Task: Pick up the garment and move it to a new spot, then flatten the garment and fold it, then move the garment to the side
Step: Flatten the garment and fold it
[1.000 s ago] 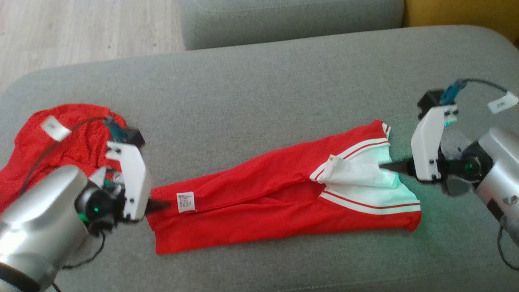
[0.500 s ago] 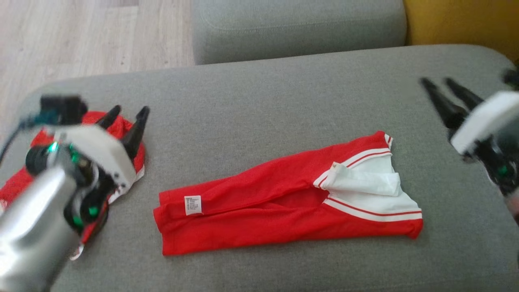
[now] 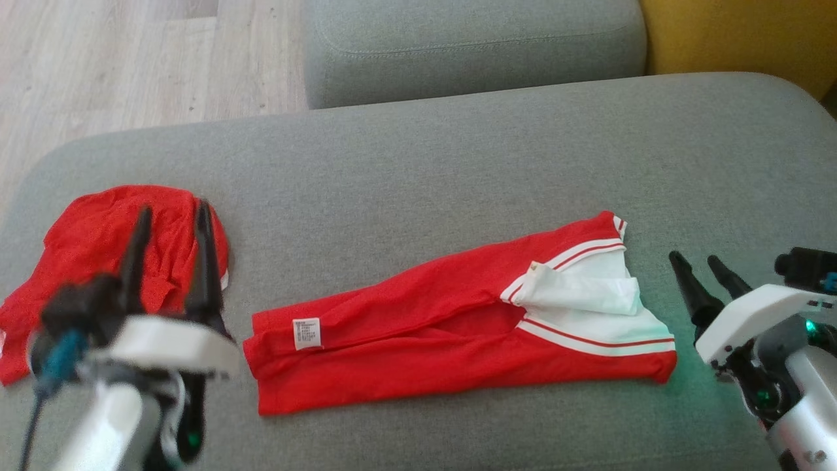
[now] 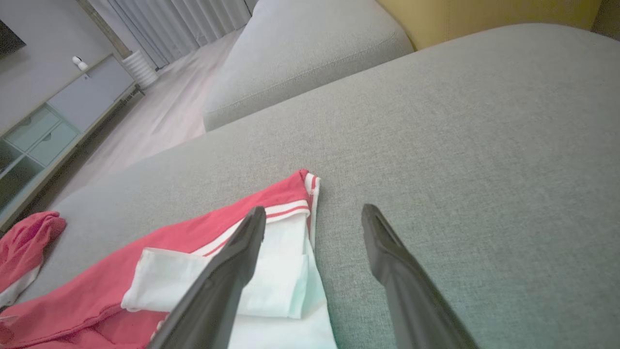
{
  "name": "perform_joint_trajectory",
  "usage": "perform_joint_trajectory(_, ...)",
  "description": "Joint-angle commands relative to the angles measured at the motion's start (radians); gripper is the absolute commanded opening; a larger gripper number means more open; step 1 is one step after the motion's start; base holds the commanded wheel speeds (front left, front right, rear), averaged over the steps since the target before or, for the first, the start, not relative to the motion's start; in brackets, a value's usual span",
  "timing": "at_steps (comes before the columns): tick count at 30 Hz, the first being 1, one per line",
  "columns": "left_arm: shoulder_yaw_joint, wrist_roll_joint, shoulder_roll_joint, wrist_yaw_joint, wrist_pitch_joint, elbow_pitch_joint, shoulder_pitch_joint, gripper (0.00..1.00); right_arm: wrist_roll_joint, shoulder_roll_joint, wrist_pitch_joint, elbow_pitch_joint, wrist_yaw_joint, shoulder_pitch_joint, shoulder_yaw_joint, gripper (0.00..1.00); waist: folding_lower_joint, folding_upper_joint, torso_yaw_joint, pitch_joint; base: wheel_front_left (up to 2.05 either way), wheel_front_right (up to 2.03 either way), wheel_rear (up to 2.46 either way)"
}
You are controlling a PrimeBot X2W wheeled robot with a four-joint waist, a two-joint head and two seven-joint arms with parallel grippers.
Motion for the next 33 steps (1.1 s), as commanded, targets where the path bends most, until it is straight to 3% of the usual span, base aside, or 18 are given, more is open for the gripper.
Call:
perform_joint_trajectory(1, 0.085, 0.025, -0.015, -0.015, -0.011, -0.044, 0.011, 1.0, -0.036, 0.009, 0.02, -0.004, 0.007, -0.037, -0.021, 1.0, 0.0001, -0.0001, 0.003, 0.004, 0.0, 0.0, 0.0)
perform_joint_trajectory(9, 0.143, 0.086, -0.122, -0.114, -0.011, -0.021, 0.066, 1.0, -0.117, 0.083, 0.189, 0.122, 0.007, -0.13, -0.053, 1.0, 0.0001, -0.0001, 0.036, 0.023, 0.0, 0.0, 0.0)
perform_joint_trajectory(15, 0.178, 0.126, -0.181, -0.181, -0.012, 0.013, 0.054, 1.0, -0.168, 0.109, 0.335, 0.295, 0.007, -0.211, -0.065, 1.0, 0.0001, -0.0001, 0.081, 0.044, 0.0, 0.0, 0.0)
perform_joint_trajectory(22, 0.215, 0.157, -0.23, -0.236, -0.012, 0.048, 0.055, 1.0, -0.141, 0.152, 0.511, 0.432, 0.007, -0.236, -0.069, 1.0, 0.0001, -0.0001, 0.115, 0.056, 0.0, 0.0, 0.0)
perform_joint_trajectory(29, 0.247, 0.183, -0.273, -0.273, -0.012, 0.075, 0.06, 1.0, -0.069, 0.211, 0.581, 0.431, 0.007, -0.237, -0.073, 1.0, 0.0001, -0.0001, 0.127, 0.062, 0.0, 0.0, 0.0)
perform_joint_trajectory(30, 0.25, 0.187, -0.279, -0.278, -0.012, 0.077, 0.059, 1.0, -0.068, 0.214, 0.578, 0.426, 0.007, -0.237, -0.068, 0.88, 0.0001, -0.0001, 0.129, 0.062, 0.0, 0.0, 0.0)
perform_joint_trajectory(33, 0.261, 0.199, -0.293, -0.292, -0.012, 0.085, 0.056, 1.0, -0.074, 0.204, 0.527, 0.404, 0.007, -0.238, -0.057, 0.0, 0.0001, -0.0001, 0.132, 0.062, 0.0, 0.0, 0.0)
